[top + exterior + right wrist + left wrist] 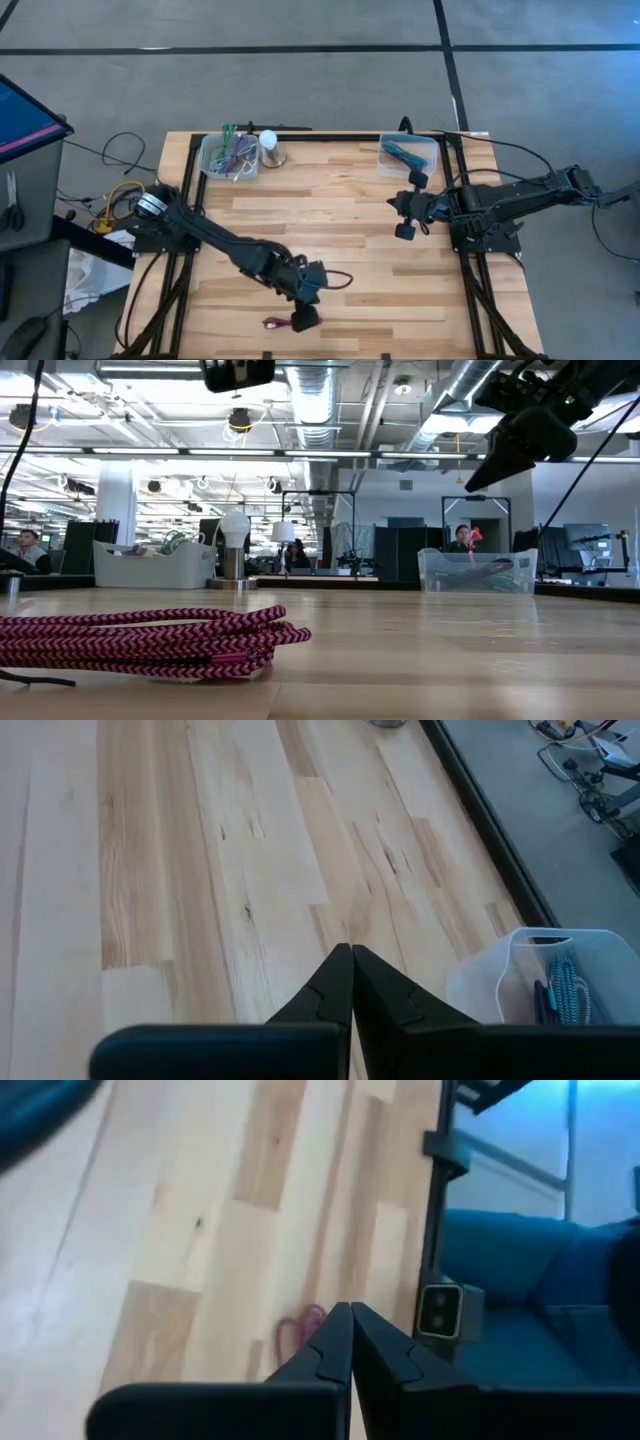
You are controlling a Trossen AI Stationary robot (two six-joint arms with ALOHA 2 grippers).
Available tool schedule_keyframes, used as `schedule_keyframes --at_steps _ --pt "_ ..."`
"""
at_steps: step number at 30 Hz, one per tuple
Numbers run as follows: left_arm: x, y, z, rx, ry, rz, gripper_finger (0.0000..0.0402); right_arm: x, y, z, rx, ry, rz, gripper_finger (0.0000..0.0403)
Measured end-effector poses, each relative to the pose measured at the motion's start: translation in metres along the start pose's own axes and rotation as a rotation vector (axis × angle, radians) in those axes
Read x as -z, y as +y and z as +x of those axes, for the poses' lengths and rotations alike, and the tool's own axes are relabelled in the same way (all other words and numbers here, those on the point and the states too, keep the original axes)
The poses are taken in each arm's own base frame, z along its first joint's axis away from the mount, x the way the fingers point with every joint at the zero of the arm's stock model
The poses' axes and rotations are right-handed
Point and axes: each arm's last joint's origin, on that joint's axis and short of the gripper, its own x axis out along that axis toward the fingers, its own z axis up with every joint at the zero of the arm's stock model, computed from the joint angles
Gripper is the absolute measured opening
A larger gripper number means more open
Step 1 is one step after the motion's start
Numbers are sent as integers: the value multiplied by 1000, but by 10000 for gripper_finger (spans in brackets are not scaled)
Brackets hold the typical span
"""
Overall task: Pick & Place USB Port
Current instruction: Put the pink patterned charger cable into the transparent bin
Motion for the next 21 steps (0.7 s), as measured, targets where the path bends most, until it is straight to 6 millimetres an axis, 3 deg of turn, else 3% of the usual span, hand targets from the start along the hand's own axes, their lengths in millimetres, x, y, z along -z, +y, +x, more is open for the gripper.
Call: schedule_keyframes --at_steps 6,10,13,21 --pt "-13 -12 26 -6 79 44 4 5 0 0 2 49 -28 0" --pt "-5 -8 39 -62 189 12 3 5 0 0 2 46 -26 0" --pt "4 -4 39 -128 265 -42 3 5 0 0 3 48 -27 0" --pt "9 -4 39 -201 254 -82 3 5 0 0 3 51 -29 0"
